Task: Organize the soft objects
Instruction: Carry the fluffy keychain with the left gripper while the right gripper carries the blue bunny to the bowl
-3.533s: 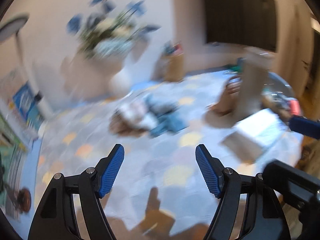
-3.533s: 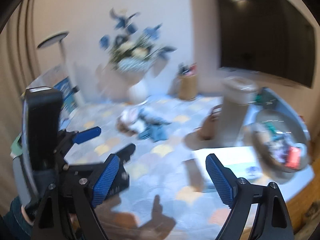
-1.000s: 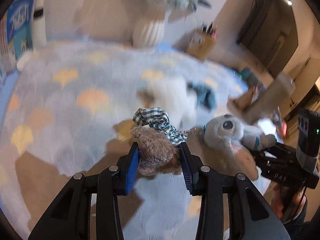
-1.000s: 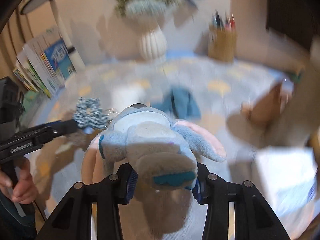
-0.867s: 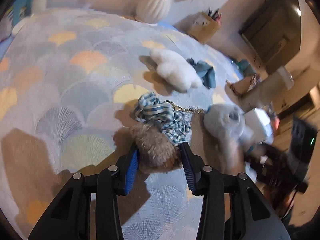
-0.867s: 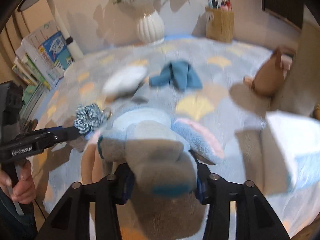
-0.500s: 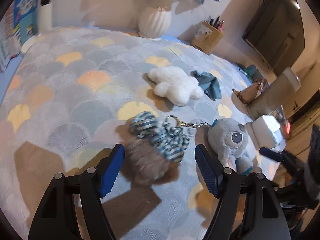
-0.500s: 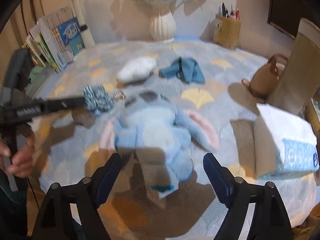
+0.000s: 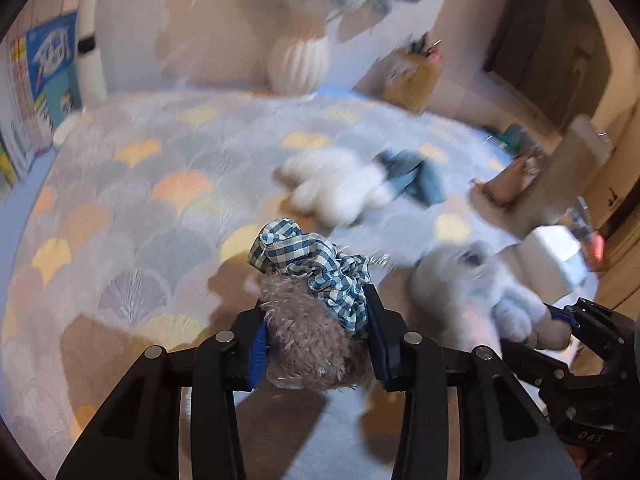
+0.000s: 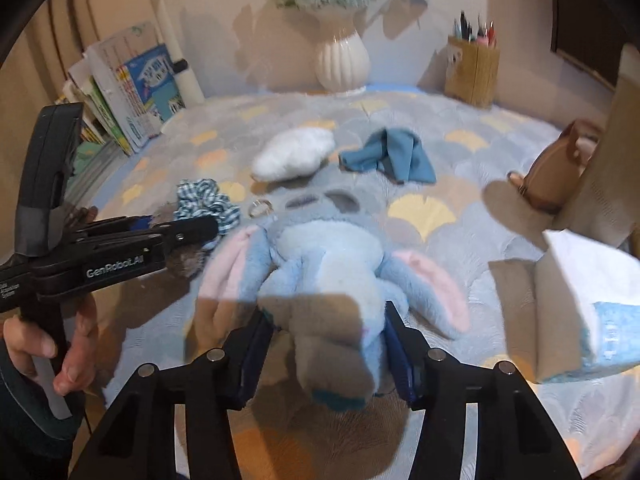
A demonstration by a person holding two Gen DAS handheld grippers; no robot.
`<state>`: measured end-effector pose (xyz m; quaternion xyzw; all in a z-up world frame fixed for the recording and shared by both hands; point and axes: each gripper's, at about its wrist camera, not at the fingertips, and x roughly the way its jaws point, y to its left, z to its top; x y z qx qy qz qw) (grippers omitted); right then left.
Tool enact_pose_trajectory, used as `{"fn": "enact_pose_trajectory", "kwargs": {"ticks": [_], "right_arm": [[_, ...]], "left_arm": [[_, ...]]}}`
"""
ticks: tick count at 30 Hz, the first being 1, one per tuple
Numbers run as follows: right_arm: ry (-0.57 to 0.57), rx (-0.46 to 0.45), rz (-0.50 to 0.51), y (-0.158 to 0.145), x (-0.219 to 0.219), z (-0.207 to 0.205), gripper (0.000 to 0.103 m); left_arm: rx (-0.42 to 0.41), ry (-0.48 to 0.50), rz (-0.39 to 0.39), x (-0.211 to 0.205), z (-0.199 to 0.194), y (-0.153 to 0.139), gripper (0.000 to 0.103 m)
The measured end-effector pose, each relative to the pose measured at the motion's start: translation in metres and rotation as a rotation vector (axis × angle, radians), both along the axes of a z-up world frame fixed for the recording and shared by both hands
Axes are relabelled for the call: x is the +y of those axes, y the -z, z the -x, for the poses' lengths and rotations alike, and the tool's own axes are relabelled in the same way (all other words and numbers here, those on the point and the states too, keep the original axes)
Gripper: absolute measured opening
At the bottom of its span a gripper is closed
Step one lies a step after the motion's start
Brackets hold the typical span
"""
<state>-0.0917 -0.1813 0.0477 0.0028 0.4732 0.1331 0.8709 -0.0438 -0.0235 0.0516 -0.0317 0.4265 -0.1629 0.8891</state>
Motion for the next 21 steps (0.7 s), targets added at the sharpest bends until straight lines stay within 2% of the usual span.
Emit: {"fn": "enact_pose_trajectory", "kwargs": {"ticks": [5, 7, 8, 10, 12, 14, 17, 19, 20, 21], "right_arm": [[0.009, -0.100, -0.013, -0.039, -0.011, 0.021, 0.049], [0.029, -0.138, -0.017, -0.053, -0.022, 0.029, 0.042], [0.034, -0.149, -0.023, -0.059, -0.028, 0.032, 0.029], [0.059, -0.174, -0.036, -0.072, -0.045, 0.041, 0.026], [0.084, -0.207, -0.026, -0.083, -0.063, 0.049, 0.025], [0.097, -0.212, -0.037, -0.086, -0.076, 0.050, 0.023], [0.097, -0.147, -0.088, -0.076, -0.091, 0.045, 0.024], [0.075, -0.088, -0.126, -0.063, -0.091, 0.047, 0.034], [0.070, -0.069, -0.119, -0.057, -0.090, 0.049, 0.055], [0.063, -0.057, -0.105, -0.050, -0.088, 0.053, 0.070]], "left_arm": [[-0.122, 0.083, 0.040, -0.030, 0.021, -0.046, 0.038], [-0.157, 0.124, 0.059, -0.042, 0.029, -0.059, 0.038], [-0.172, 0.169, 0.092, -0.051, 0.034, -0.067, 0.038], [-0.188, 0.204, 0.112, -0.063, 0.038, -0.075, 0.038], [-0.211, 0.218, 0.092, -0.078, 0.041, -0.082, 0.038], [-0.219, 0.216, 0.073, -0.086, 0.039, -0.084, 0.038], [-0.193, 0.191, 0.094, -0.077, 0.032, -0.083, 0.038], [-0.179, 0.157, 0.096, -0.070, 0.029, -0.080, 0.038], [-0.174, 0.145, 0.095, -0.066, 0.028, -0.078, 0.038], [-0.173, 0.142, 0.093, -0.065, 0.029, -0.077, 0.038]]}}
